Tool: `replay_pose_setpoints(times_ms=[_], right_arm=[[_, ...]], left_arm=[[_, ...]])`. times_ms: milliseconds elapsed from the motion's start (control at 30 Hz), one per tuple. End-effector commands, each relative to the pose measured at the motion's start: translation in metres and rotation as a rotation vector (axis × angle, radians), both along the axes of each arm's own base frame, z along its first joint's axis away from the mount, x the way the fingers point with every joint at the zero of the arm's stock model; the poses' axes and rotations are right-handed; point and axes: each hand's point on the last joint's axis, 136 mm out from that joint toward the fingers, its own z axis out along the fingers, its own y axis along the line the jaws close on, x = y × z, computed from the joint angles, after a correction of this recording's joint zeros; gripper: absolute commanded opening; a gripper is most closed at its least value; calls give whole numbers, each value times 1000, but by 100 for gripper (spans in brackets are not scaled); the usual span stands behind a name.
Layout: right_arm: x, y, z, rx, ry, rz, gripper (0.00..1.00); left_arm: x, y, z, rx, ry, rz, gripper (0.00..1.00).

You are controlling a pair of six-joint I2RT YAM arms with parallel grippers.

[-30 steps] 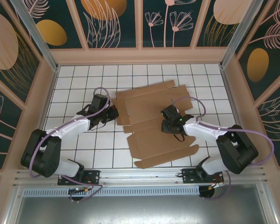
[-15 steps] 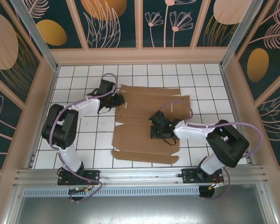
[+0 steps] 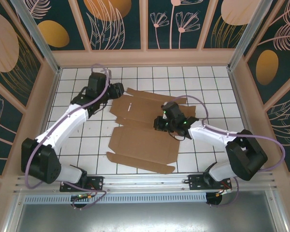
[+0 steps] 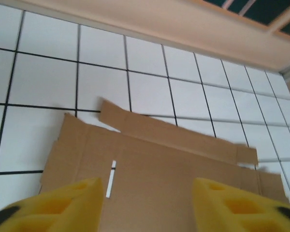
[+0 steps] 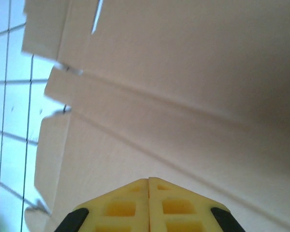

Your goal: Fold the paper box

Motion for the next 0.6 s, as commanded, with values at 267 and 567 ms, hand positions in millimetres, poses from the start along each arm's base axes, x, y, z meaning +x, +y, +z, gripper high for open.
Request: replay_pose_setpoints(times_ms=[267,567], right_arm=[[67,-86,-64,-386,87,-127,0],[43,-102,-89,-426,141,-164,0]], left_arm=[[-139,-78,-150,-111,360,-318,0],[-129,-64,-200,21,465,-219,0]])
